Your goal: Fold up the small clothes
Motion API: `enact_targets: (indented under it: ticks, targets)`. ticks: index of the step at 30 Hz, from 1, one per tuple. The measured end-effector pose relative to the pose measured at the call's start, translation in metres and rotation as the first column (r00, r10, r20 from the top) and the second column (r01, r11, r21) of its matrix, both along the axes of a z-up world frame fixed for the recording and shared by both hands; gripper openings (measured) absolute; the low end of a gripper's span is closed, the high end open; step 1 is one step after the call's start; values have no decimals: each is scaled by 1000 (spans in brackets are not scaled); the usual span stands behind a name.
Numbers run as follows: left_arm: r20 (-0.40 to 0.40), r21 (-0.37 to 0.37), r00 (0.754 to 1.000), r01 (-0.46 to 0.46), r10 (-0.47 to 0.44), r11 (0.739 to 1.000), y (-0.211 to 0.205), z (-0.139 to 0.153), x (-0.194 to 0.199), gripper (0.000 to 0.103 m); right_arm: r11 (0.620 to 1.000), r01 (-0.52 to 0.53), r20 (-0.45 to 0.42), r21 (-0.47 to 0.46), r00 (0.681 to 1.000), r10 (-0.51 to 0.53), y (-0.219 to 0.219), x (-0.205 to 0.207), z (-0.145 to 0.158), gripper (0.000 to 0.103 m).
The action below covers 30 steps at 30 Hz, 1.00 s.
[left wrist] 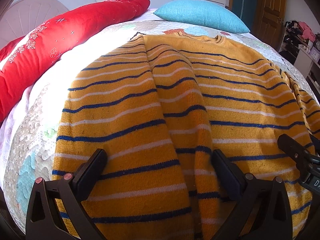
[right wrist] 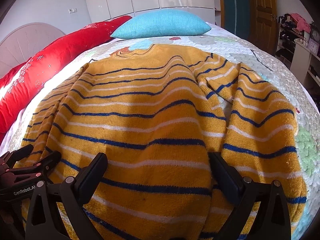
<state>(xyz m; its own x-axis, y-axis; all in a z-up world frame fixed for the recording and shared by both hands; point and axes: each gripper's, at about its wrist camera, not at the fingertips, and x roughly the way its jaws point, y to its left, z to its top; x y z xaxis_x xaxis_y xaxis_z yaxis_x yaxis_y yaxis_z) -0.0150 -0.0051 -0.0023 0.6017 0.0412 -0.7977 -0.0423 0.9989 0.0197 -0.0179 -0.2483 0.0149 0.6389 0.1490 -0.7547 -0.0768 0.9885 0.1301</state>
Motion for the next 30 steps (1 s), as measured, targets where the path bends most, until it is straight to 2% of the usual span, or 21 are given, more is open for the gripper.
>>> enact_targets:
  ticks: [30]
  targets:
    - [2,-16,1000,6,-6,1000,3,1,-3,103,1000,2,3,-5,1000,-2,-1,-2,1,102]
